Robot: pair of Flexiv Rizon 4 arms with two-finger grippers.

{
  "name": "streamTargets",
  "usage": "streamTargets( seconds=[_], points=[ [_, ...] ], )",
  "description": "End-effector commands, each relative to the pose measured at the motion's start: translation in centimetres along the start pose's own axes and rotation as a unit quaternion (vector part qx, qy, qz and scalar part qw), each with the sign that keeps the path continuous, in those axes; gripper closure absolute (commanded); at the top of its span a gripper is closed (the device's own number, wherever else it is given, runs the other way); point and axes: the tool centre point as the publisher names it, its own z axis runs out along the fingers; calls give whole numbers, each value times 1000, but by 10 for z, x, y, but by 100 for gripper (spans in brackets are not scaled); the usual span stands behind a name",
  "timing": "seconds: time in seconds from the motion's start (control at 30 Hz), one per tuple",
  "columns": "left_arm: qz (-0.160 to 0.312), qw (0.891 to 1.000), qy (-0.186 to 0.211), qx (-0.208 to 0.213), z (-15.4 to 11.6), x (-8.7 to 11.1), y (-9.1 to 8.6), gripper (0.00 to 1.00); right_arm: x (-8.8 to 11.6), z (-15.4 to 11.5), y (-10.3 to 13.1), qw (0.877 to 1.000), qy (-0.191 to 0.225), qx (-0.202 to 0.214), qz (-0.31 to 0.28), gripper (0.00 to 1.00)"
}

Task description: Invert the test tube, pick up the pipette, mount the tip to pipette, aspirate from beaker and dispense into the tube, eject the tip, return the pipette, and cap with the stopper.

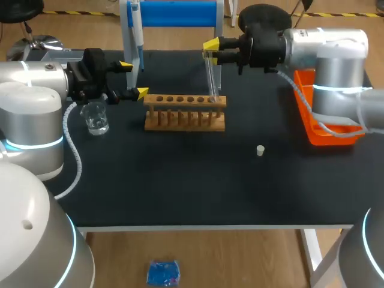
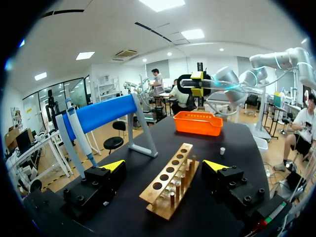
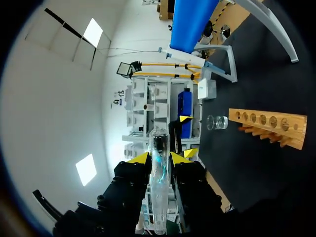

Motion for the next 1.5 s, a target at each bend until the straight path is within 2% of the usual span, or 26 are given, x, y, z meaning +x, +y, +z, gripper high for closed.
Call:
streamTargets(
  seconds=[0.03, 1.0, 1.03, 1.07, 1.13, 1.2, 1.23, 1.33, 1.47, 1.5],
  points=[
    [1, 1000, -2, 1, 0, 1, 1, 0, -3, -3, -2, 1000, 3, -1, -2, 100],
    [1, 1000, -2, 1, 0, 1, 1, 0, -7, -4, -3, 1000, 2, -2, -1, 100],
    [55, 998, -4, 7, 1, 2, -8, 0, -7, -4, -3, 1000, 2, -2, -1, 100],
    [79, 996, -9, 31, 1, 3, -14, 0, -7, -4, -3, 1000, 2, -2, -1, 100],
    [156, 985, -14, 75, -1, 7, -24, 0, -7, -4, -3, 1000, 2, -2, -1, 100],
    [223, 964, -18, 142, -5, 10, -30, 0, -7, -4, -3, 1000, 2, -2, -1, 100],
    [243, 957, -18, 156, -6, 12, -32, 0, -7, -4, -3, 1000, 2, -2, -1, 100],
    [320, 923, -15, 214, -11, 19, -37, 0, -7, -4, -3, 1000, 2, -2, -1, 100],
    [405, 879, -9, 251, -19, 26, -46, 0, -7, -4, -3, 1000, 2, -2, -1, 100],
    [432, 863, -10, 263, -22, 27, -49, 0, -7, -4, -3, 1000, 2, -2, -1, 100]
  ],
)
